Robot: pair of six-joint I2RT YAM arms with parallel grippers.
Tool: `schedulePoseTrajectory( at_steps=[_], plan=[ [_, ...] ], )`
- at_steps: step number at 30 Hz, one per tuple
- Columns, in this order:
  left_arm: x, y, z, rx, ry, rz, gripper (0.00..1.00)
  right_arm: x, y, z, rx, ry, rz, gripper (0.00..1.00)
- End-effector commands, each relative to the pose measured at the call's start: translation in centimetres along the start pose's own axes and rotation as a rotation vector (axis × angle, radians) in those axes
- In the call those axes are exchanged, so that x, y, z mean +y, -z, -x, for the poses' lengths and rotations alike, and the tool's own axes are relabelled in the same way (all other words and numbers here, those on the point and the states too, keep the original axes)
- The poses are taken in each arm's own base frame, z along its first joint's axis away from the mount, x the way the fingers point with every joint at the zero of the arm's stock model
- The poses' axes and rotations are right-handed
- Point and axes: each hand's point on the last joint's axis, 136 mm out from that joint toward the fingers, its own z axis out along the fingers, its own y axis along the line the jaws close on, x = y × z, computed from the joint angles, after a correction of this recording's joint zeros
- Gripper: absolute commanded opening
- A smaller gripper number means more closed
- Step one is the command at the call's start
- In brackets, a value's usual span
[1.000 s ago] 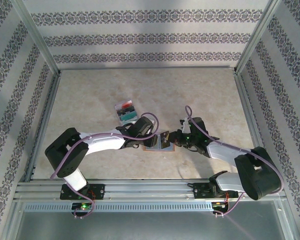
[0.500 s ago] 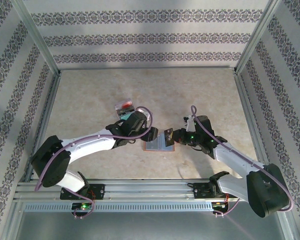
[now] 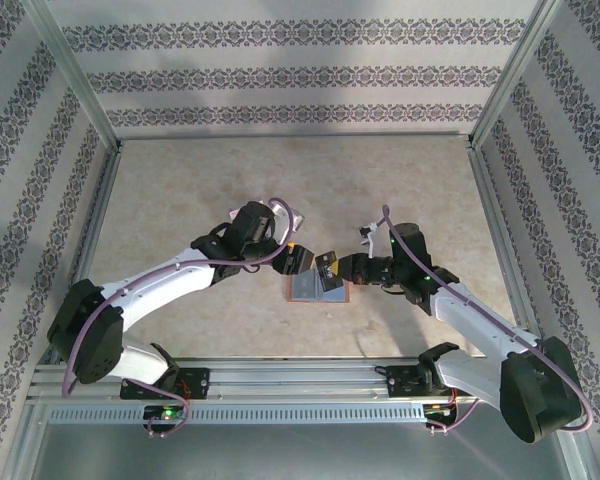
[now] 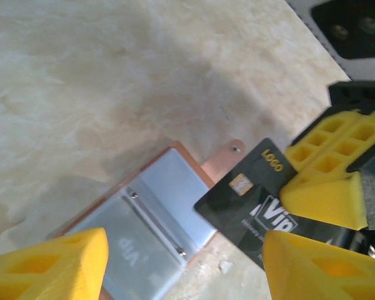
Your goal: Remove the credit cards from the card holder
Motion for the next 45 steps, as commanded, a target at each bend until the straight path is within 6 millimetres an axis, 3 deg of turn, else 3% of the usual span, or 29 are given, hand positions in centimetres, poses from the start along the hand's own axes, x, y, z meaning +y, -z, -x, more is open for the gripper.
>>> schedulePoseTrajectory(
  at_steps=[1, 7, 19, 25, 30, 33, 35, 43, 45],
  plan=[
    [-1.9, 1.0, 0.0, 0.046, -0.077, -0.111, 0.67, 4.1, 0.3, 0.5, 0.015, 0.141, 0.132, 0.06],
    [-2.9, 1.3, 0.0, 0.068, -0.113, -0.163, 0.66, 6.4, 0.3, -0.2, 0.042, 0.224, 0.195, 0.06],
    [-4.7, 3.2, 0.2, 0.023, -0.071, -0.365, 0.41, 7.8, 0.4, -0.9, 0.062, 0.289, 0.263, 0.06],
    [-5.1, 3.4, -0.5, 0.049, -0.053, -0.428, 0.36, 8.5, 0.5, -0.7, 0.057, 0.316, 0.295, 0.06],
    [-5.8, 3.5, -0.6, 0.059, -0.048, -0.487, 0.23, 8.6, 0.4, -0.6, 0.053, 0.323, 0.298, 0.06],
    [-6.0, 3.5, -0.6, 0.061, -0.046, -0.5, 0.07, 8.4, 0.3, -0.4, 0.046, 0.323, 0.289, 0.08],
    [-6.0, 3.6, -0.6, 0.06, -0.046, -0.501, 0.0, 8.1, 0.4, -0.1, 0.029, 0.32, 0.271, 0.14],
    [-5.3, 4.9, 1.6, -0.096, -0.045, -0.435, 0.0, 6.7, 1.6, 1.5, -0.098, 0.287, 0.182, 0.64],
    [-5.0, 5.4, 2.4, -0.159, -0.038, -0.415, 0.0, 6.7, 2.0, 1.8, -0.13, 0.286, 0.174, 0.73]
  ],
)
